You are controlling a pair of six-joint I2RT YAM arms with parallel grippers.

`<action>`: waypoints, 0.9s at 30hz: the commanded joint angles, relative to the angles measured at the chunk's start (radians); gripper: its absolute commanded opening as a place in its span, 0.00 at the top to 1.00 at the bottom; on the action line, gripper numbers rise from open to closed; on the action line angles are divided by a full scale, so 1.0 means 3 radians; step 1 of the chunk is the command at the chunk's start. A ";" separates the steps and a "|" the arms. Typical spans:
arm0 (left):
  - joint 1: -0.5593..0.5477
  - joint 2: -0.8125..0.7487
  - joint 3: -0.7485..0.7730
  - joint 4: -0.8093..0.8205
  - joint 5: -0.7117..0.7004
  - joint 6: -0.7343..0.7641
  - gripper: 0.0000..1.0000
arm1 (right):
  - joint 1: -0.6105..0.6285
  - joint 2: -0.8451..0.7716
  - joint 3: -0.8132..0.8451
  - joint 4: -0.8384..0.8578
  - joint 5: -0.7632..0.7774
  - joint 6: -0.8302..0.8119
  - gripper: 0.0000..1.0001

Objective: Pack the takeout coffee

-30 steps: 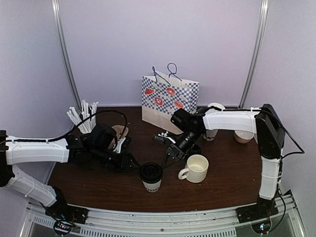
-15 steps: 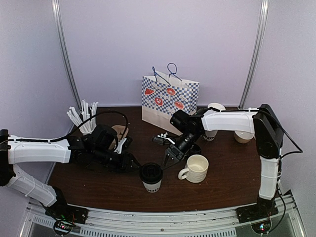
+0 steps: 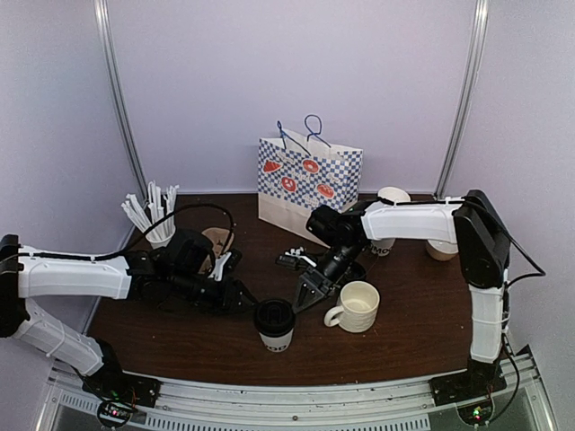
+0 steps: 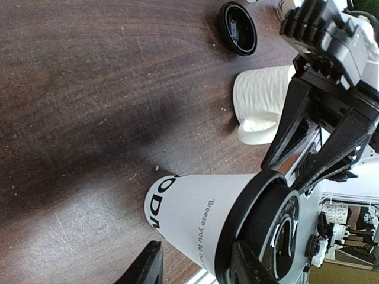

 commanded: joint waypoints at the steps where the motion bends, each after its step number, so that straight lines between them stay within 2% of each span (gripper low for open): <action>1: -0.0001 0.0228 -0.0193 -0.0375 -0.0181 0.0088 0.60 | 0.0109 0.0285 0.0049 0.0009 0.1015 0.0074 0.71; 3: -0.0001 0.0281 -0.0201 -0.0433 -0.0231 0.0093 0.61 | 0.0123 0.0361 0.0106 -0.0072 0.1289 0.0102 0.71; 7: -0.0003 0.0307 -0.0182 -0.0626 -0.0376 0.0175 0.63 | 0.0149 0.0452 0.0213 -0.0180 0.1501 0.0041 0.72; 13: -0.0022 0.0128 -0.0114 -0.0579 -0.0331 0.0317 0.62 | 0.0173 0.0241 0.0298 -0.0208 0.1234 -0.0137 0.72; 17: -0.0039 -0.0209 0.0072 -0.0495 -0.0313 0.0553 0.55 | 0.0156 -0.0024 0.0454 -0.0331 0.1162 -0.0338 0.68; 21: -0.0041 -0.0461 0.0187 -0.0487 -0.0389 0.0560 0.48 | 0.0120 -0.0230 0.0570 -0.0420 0.1094 -0.0440 0.60; 27: -0.0049 -0.0576 0.0187 -0.0446 -0.0394 0.0560 0.38 | 0.0110 -0.0375 0.0602 -0.0508 0.1102 -0.0601 0.55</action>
